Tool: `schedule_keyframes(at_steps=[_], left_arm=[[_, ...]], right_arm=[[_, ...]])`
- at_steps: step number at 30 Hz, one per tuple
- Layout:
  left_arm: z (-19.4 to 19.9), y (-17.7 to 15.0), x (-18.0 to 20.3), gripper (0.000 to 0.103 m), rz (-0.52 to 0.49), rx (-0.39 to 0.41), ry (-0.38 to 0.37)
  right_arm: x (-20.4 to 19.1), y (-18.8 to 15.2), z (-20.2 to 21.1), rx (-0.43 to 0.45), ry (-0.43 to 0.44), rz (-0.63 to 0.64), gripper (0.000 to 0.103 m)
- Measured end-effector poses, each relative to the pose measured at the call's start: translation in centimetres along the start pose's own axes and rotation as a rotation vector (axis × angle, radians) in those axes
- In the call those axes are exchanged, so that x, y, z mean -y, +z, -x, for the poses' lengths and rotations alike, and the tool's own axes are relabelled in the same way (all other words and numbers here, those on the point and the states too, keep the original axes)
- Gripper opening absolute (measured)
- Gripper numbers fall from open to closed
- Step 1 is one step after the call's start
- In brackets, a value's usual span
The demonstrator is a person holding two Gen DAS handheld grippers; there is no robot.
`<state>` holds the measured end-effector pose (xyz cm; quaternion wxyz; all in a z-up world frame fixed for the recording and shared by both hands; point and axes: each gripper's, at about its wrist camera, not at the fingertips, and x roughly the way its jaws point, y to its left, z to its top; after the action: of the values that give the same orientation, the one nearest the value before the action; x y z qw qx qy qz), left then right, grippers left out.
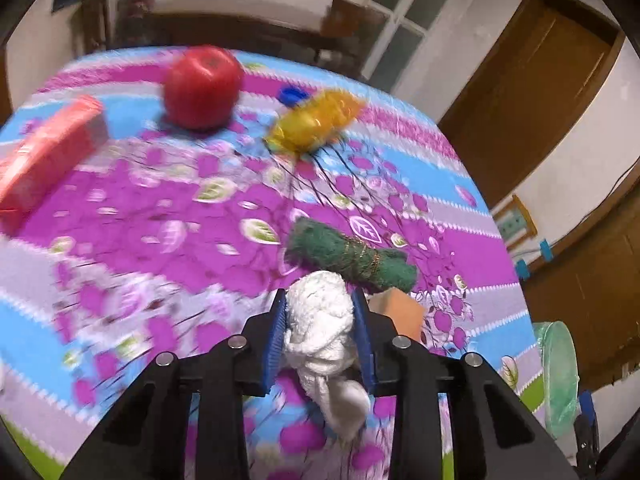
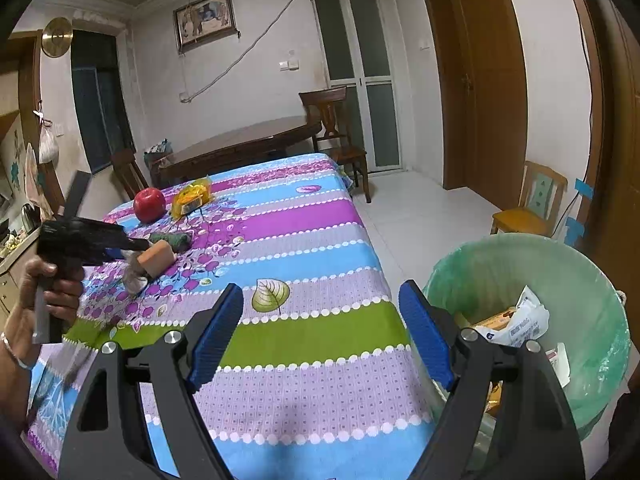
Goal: Collect trash
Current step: 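Grasp the white knotted cloth with the left gripper while the right gripper grasps the peach sponge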
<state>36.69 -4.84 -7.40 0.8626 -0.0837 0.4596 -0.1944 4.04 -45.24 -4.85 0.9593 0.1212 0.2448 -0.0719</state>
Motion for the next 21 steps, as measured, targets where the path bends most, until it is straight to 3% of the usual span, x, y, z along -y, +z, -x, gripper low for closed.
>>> schedule_keyframes(at_steps=[5, 9, 13, 21], left_arm=[[7.4, -2.3, -2.0, 0.032, -0.042, 0.11, -0.01], [11.2, -4.8, -3.6, 0.032, -0.116, 0.163, 0.04], [11.0, -6.1, -5.7, 0.032, -0.109, 0.142, 0.079], [9.4, -7.2, -7.3, 0.033, -0.042, 0.114, 0.008]], right_arm=[[-1.4, 0.0, 0.0, -0.018, 0.05, 0.062, 0.077], [-3.7, 0.8, -0.5, -0.041, 0.122, 0.09, 0.077], [-7.6, 2.1, -1.8, -0.074, 0.199, 0.132, 0.077], [-16.3, 3.3, -8.5, -0.222, 0.252, 0.145, 0.077]])
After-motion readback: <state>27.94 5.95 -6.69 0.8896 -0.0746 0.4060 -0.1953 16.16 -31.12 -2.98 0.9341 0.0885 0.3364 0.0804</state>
